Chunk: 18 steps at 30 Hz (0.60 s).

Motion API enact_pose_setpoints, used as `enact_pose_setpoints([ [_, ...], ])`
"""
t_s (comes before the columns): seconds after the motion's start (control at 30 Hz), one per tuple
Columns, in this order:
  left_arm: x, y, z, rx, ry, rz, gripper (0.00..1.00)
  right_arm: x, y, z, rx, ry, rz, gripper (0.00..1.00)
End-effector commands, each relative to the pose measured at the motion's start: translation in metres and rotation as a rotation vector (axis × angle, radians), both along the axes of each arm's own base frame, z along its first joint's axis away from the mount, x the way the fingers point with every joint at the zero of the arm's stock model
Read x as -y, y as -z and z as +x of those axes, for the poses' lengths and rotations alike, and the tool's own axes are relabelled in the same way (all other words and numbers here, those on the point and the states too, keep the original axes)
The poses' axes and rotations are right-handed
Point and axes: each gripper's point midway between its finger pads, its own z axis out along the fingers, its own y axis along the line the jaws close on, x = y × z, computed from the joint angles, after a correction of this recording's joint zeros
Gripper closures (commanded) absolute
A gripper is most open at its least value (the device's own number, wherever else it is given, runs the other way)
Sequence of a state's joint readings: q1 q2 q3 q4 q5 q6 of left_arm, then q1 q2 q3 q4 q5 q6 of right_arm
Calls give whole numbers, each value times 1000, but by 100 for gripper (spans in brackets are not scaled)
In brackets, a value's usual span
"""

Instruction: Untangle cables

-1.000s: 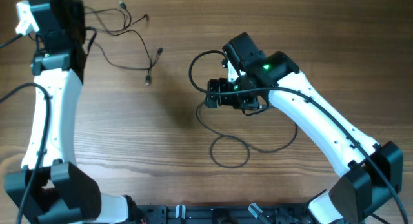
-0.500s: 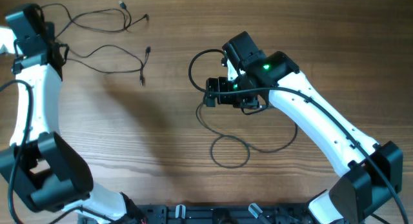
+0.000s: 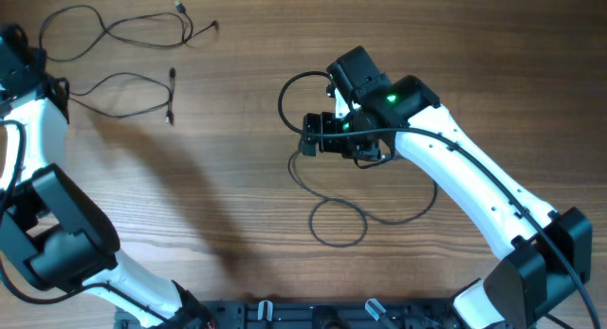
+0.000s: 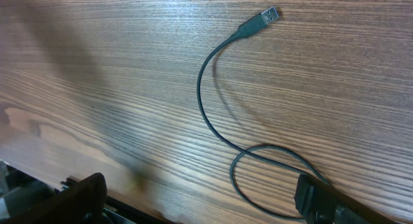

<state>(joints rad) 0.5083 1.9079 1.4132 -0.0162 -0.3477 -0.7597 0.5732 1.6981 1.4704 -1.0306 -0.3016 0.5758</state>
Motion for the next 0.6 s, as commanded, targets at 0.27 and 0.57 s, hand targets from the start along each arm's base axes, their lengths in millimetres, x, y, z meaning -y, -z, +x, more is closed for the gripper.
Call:
enact_pose_setpoints([
  [0.27,-14,51,-4,-141,5,-2,3,-2,-2,5,14,29,0,4],
  [0.57,-4,59,5,-252,167,57,2,-1,-2,4,9,29,-3,3],
])
